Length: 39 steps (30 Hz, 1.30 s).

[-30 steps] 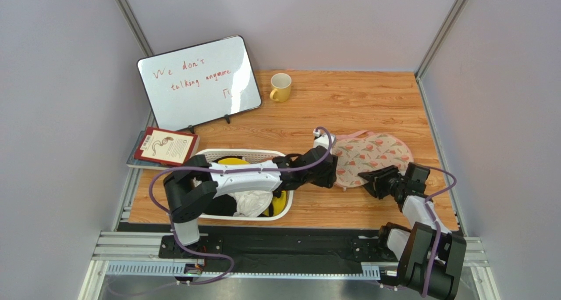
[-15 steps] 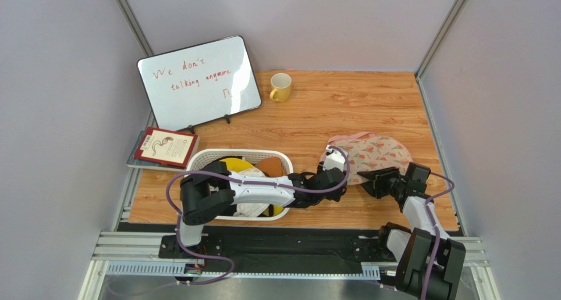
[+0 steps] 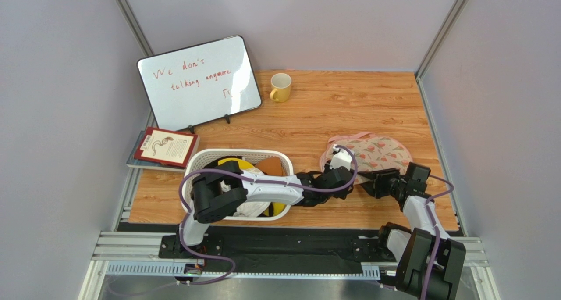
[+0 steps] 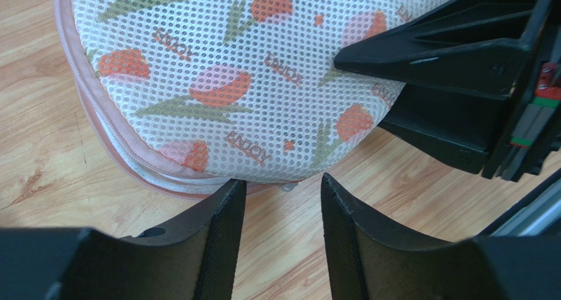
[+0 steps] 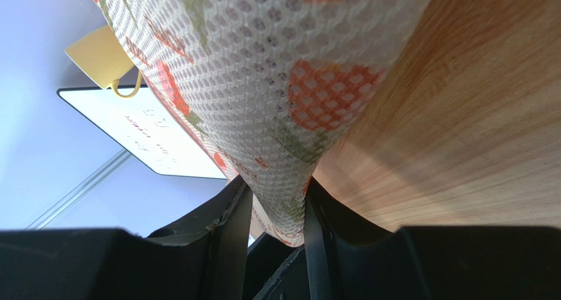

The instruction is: Place the bra in the laundry bag and zip it closed

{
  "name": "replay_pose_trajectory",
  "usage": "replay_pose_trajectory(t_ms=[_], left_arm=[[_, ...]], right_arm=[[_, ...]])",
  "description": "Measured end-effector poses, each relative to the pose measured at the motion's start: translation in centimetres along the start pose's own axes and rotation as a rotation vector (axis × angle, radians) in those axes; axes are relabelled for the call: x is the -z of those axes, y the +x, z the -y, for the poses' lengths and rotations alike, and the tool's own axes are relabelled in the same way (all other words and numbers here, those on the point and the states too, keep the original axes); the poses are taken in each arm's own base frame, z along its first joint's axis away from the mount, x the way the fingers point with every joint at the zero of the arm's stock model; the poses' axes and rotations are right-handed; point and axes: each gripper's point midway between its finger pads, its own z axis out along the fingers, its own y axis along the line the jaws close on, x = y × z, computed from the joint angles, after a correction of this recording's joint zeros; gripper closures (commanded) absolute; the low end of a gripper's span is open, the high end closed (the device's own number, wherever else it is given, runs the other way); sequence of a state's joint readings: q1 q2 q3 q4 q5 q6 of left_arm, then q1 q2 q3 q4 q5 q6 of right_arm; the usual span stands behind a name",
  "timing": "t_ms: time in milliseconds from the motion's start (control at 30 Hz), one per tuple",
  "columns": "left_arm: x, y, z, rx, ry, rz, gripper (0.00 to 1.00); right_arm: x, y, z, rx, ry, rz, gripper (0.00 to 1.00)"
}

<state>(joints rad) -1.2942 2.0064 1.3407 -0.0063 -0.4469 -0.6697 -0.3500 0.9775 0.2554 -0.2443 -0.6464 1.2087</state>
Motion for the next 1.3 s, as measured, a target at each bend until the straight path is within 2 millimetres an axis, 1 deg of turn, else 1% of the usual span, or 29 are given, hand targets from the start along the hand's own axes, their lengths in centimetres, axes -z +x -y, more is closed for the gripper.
replay_pose_trajectory(t_ms=[133,267,333,400,433,467,567,600,800,867,1033,1233,1300], left_arm=[[-0.1,0.5,-0.4,-0.001,-0.018,-0.013,0.50],[0.1,0.9,-0.7,0.001,-0.039,-0.022,0.55],[0.3,1.3,-0.9,0.010,-0.053,-0.036,0.61],[0.4,1.6,-1.1,0.020,-0.063,-0.046,0.72],[0.5,1.8,-1.1,0.024,-0.066,-0.049,0.72],[0.6,1.9,-1.1,0.028,-0.068,-0.052,0.72],[1.0,2.2,-0.7,0.030,-0.062,-0.056,0.64],[1.2,2.2,-0.6,0.031,-0.059,-0.056,0.59],[1.4,2.1,-0.4,0.039,-0.055,-0.054,0.51],[1.3,1.9,-0.3,0.038,-0.056,-0.050,0.50],[0.7,0.9,0.2,0.038,-0.065,-0.020,0.50],[0.3,0.7,0.2,0.039,-0.081,-0.014,0.54],[0.3,0.9,0.1,0.045,-0.089,-0.018,0.59]], right_arm=[[0.0,0.0,0.0,-0.007,0.001,0.001,0.62],[0.0,0.0,0.0,-0.009,0.002,0.001,0.62],[0.0,0.0,0.0,-0.009,0.002,0.001,0.62],[0.0,0.0,0.0,-0.009,0.002,0.001,0.62],[0.0,0.0,0.0,-0.009,0.002,0.001,0.62],[0.0,0.0,-0.1,-0.009,0.001,0.002,0.62],[0.1,0.0,-0.2,-0.009,0.000,0.002,0.62],[0.1,-0.1,-0.2,-0.009,-0.001,0.002,0.62],[0.1,0.0,-0.2,-0.023,0.004,0.000,0.62],[0.1,0.1,-0.1,-0.033,0.009,-0.002,0.62],[0.1,0.2,0.0,-0.058,0.018,-0.007,0.62],[0.1,0.2,-0.1,-0.079,0.020,-0.007,0.62],[0.2,0.2,-0.1,-0.086,0.022,-0.008,0.62]])
